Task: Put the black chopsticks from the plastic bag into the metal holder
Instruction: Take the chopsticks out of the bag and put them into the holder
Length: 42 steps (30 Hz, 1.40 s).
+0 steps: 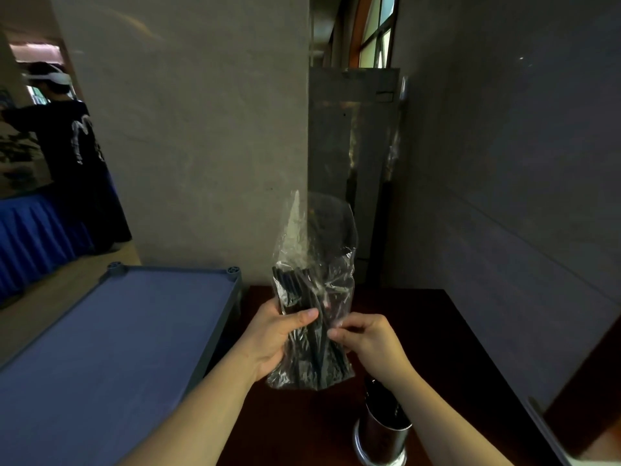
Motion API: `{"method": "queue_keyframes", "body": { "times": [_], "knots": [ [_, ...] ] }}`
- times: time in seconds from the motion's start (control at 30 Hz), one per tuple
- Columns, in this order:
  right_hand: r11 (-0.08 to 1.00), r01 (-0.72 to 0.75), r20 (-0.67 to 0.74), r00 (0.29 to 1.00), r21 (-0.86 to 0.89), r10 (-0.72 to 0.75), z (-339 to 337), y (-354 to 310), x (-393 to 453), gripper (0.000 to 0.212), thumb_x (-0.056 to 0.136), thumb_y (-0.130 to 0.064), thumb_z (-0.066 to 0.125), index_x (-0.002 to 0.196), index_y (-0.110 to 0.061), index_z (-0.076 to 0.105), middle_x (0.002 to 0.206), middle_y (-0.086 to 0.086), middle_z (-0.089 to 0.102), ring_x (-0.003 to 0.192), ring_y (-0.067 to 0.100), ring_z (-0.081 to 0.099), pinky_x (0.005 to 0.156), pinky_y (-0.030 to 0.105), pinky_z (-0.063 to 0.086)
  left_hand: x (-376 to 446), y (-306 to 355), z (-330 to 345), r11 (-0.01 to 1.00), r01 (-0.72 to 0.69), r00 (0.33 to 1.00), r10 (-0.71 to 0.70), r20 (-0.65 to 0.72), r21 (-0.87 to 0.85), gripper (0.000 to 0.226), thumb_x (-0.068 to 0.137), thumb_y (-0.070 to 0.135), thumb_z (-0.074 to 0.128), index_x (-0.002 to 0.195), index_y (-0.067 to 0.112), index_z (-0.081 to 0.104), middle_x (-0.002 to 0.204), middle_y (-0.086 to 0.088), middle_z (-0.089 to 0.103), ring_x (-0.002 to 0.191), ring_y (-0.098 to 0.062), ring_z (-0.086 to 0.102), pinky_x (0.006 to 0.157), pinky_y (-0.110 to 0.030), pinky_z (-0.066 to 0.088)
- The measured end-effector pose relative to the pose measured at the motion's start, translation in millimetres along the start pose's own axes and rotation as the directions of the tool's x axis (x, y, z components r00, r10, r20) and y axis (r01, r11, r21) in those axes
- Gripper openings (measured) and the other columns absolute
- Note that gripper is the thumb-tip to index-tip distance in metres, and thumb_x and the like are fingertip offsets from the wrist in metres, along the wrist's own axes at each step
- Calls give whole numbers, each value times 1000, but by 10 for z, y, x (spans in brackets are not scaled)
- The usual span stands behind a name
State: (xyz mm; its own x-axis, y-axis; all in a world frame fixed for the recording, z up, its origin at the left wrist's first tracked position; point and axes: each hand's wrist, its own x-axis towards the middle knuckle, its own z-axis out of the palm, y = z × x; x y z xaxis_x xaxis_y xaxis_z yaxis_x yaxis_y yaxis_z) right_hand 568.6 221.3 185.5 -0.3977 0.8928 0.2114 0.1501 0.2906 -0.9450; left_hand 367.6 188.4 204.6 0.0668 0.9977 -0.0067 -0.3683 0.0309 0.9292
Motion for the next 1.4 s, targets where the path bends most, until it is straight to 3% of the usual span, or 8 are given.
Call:
{"method": "queue_keyframes", "body": {
  "times": [0.17, 0.3, 0.47, 0.63, 0.77, 0.93, 1.17, 1.4],
  "knots": [
    [997, 36, 3, 999, -70, -36, 130, -25, 26, 22, 83, -20, 83, 73, -38, 73, 88, -14, 76, 86, 3, 72, 73, 20, 53, -15, -2, 22, 996, -61, 998, 60, 14, 68, 30, 84, 1, 74, 113, -7, 70, 117, -19, 74, 113, -25, 70, 83, -26, 58],
    [992, -30, 5, 1000, -124, 31, -32, -212, 29, 24, 77, -18, 87, 91, -31, 73, 94, -7, 75, 85, 10, 70, 80, 36, 58, -17, 32, -23, 994, -68, 995, 74, -71, 89, 27, 83, -4, 73, 110, -1, 73, 110, -18, 76, 107, -23, 73, 75, -18, 57],
    [966, 234, -311, 915, -107, -256, -342, -862, -4, 25, 87, -1, 74, 96, -24, 73, 91, -4, 75, 78, 10, 69, 70, 21, 56, -9, 62, -124, 996, -37, 988, 49, -149, 81, 29, 84, 2, 75, 112, 3, 73, 110, -13, 77, 107, -22, 73, 89, -31, 55],
    [886, 370, -167, 890, -278, -424, -235, -1419, 121, 25, 96, 7, 58, 100, -9, 77, 87, -1, 78, 84, 7, 75, 78, 20, 59, -9, 13, -79, 999, -6, 990, 11, -143, 35, 26, 83, 5, 77, 109, 6, 76, 110, -9, 78, 100, -13, 74, 68, -14, 56],
    [813, 265, 10, 952, -519, -304, -109, -1491, 415, 29, 98, 8, 51, 111, -3, 75, 99, 9, 76, 96, 11, 72, 89, 30, 60, -26, 22, -18, 1000, 3, 991, -1, -133, 14, 36, 78, 10, 80, 113, 6, 72, 109, -7, 78, 97, -12, 75, 66, -14, 57],
    [730, 159, 38, 983, -665, -179, -104, -1373, 619, 26, 98, 2, 53, 109, -6, 75, 97, 9, 74, 96, 22, 69, 87, 43, 59, -41, 60, -17, 999, -30, 994, 28, -102, -14, 43, 73, 11, 79, 114, 4, 70, 108, -6, 78, 97, -12, 75, 71, -15, 56],
    [633, 181, 158, 983, -753, -93, -27, -1397, 707, 21, 95, -21, 70, 112, -10, 74, 108, 4, 72, 103, 18, 65, 87, 31, 56, -83, 62, -91, 999, -47, 990, 46, -132, -3, 40, 77, 12, 79, 115, 4, 70, 111, -7, 78, 100, -12, 74, 72, -15, 56],
    [665, 166, 212, 977, -728, -11, 67, -1371, 768, 37, 88, -25, 79, 122, -10, 71, 111, 4, 73, 97, 13, 69, 78, 19, 55, -151, 96, -81, 999, -9, 994, 13, -112, 36, 34, 79, 20, 78, 112, 12, 72, 111, 0, 78, 100, -5, 73, 70, -11, 54]
  ]
}}
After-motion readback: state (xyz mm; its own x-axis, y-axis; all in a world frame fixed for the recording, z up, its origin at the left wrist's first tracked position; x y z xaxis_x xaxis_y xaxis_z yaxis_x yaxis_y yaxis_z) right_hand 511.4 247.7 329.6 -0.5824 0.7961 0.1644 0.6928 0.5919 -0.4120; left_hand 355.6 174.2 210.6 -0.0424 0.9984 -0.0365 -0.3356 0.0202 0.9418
